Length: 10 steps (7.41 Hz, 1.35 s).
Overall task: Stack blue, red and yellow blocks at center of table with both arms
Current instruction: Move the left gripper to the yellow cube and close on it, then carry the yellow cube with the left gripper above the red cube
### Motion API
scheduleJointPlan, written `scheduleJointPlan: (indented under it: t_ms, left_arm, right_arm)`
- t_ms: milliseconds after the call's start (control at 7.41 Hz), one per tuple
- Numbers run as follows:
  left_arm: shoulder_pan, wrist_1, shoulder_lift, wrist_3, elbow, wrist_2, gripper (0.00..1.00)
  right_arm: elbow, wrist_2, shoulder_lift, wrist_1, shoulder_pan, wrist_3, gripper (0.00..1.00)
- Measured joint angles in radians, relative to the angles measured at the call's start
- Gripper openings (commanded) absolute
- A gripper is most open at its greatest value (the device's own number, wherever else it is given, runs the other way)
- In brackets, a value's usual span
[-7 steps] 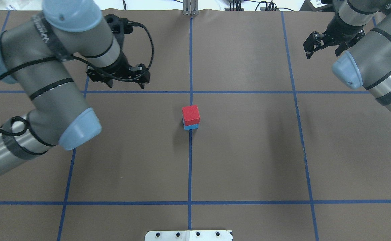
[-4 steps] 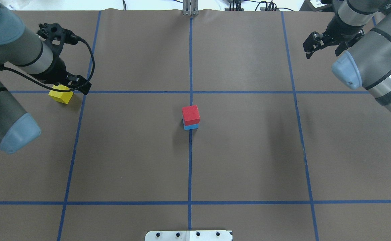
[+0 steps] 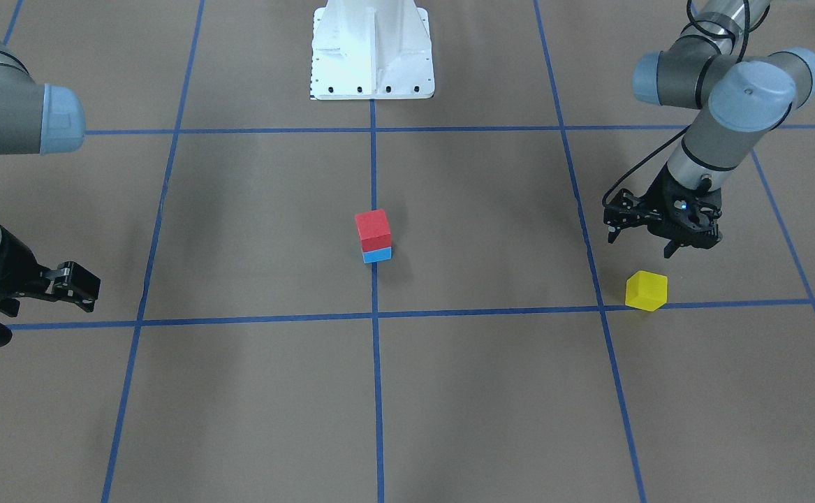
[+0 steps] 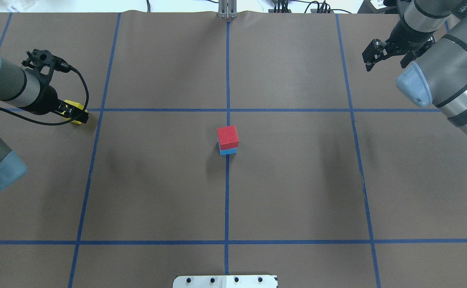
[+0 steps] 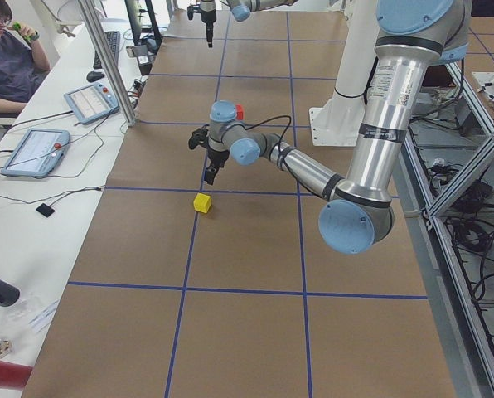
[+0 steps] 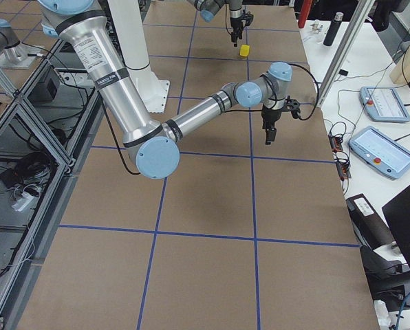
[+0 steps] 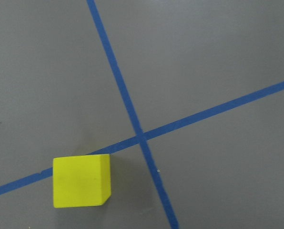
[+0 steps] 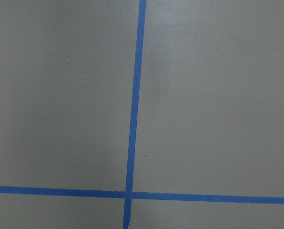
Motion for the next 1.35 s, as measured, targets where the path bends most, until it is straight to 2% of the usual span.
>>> scheduleJointPlan:
  t_ms: [405,945,1350]
  left_arm:
    - [-0.003,-0.011,-0.013,0.001,0.049,0.002,1.0]
    - [-0.026,-0.02,-0.087,0.01,0.158,0.003,1.0]
    - [-0.037,-0.117,-0.103,0.01,0.255,0.003,1.0]
  right_arm:
    - [0.0,0.0,0.001,0.0,-0.001,0.001,0.99]
    - [0.0,0.0,0.004,0.0,-0.001,0.002,0.99]
    - [0.0,0.0,0.003,0.0,0.0,0.001,0.99]
